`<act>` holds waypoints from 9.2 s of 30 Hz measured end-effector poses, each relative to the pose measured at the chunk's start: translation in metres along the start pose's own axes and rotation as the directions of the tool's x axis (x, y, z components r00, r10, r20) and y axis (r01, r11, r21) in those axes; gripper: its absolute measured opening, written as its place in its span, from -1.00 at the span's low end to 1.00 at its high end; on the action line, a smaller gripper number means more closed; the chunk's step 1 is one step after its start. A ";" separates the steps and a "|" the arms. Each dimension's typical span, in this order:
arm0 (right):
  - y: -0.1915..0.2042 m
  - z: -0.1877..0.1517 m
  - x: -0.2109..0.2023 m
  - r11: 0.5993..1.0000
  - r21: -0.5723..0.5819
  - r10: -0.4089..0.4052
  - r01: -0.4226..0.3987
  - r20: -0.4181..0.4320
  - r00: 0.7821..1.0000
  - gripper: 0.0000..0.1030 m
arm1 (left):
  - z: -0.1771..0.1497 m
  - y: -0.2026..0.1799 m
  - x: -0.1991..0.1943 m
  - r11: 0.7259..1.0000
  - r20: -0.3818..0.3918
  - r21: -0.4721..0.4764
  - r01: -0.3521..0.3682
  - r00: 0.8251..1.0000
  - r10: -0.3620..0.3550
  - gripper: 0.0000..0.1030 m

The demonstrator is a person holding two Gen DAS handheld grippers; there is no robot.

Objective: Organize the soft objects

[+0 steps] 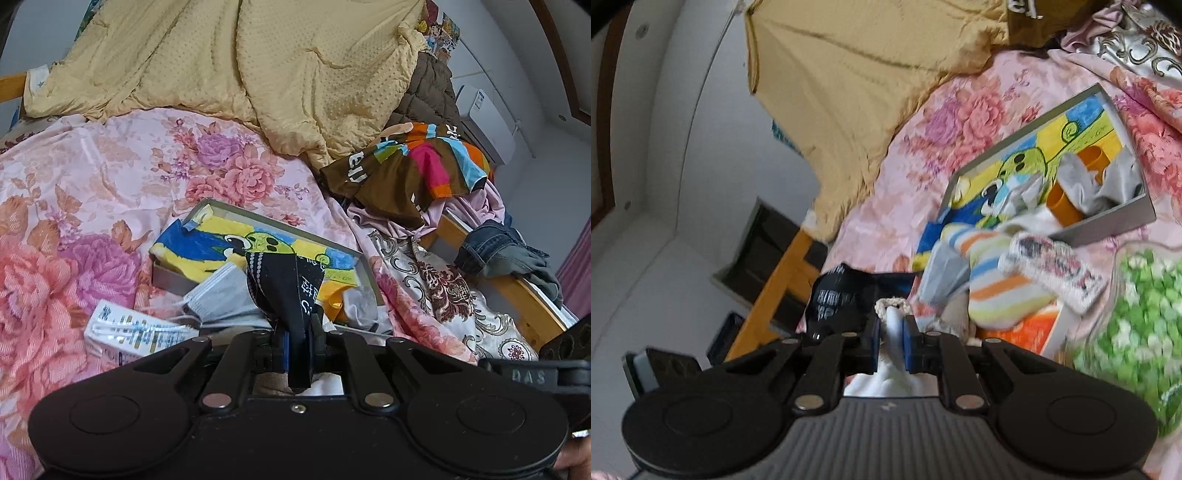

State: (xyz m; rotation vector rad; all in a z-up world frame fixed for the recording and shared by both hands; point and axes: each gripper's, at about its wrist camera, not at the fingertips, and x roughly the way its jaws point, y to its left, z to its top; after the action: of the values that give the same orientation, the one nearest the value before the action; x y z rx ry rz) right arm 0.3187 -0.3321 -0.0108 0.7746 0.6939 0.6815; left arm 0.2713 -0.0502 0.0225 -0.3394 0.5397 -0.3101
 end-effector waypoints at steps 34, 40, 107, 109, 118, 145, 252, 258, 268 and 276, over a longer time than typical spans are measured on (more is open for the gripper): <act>-0.064 0.049 0.002 0.979 -0.138 -0.171 0.152 -0.131 0.977 0.32 | 0.024 -0.032 0.093 0.999 -0.024 0.019 0.050 0.999 -0.049 -0.82; -0.060 0.044 -0.010 0.967 -0.204 -0.190 0.155 -0.166 0.968 -0.33 | 0.022 -0.032 0.092 0.999 -0.031 0.020 0.050 0.998 -0.049 -0.82; -0.006 0.045 -0.033 0.839 -0.432 -0.286 0.331 0.169 0.943 -0.88 | 0.039 -0.039 0.123 0.992 -0.040 0.073 0.101 0.994 -0.098 -0.82; -0.004 0.051 -0.033 0.838 -0.427 -0.276 0.339 0.203 0.939 -0.88 | 0.041 -0.038 0.126 0.992 -0.039 0.074 0.101 0.994 -0.098 -0.82; 0.003 0.092 -0.022 0.829 -0.412 -0.227 0.379 0.371 0.900 -0.88 | 0.054 -0.032 0.142 0.994 -0.020 0.062 0.089 0.996 -0.088 -0.82; -0.084 0.118 0.026 0.865 -0.172 -0.412 0.472 0.295 0.862 -0.31 | 0.051 -0.021 0.242 1.000 -0.169 -0.013 0.001 0.986 -0.003 -0.56; 0.049 -0.143 0.060 0.618 -0.563 -0.580 0.548 0.144 0.802 0.99 | -0.025 0.057 0.043 0.983 -0.190 0.165 0.078 0.981 -0.046 0.98; 0.045 -0.139 0.064 0.631 -0.556 -0.568 0.541 0.143 0.810 0.99 | -0.015 0.034 0.075 0.980 -0.208 0.161 0.114 0.975 -0.080 0.98; 0.043 -0.133 0.065 0.671 -0.525 -0.539 0.524 0.141 0.831 0.88 | -0.001 0.020 0.120 0.985 -0.278 0.033 0.168 0.948 -0.152 0.88; 0.040 -0.134 0.067 0.683 -0.508 -0.540 0.525 0.133 0.831 0.70 | 0.001 0.011 0.140 0.985 -0.329 -0.016 0.173 0.929 -0.168 0.47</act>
State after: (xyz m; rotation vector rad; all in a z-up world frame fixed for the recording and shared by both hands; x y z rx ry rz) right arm 0.2448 -0.2094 -0.0693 0.0260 0.6704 0.3078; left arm 0.3883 -0.0926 -0.0431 -0.3242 0.8392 -0.5448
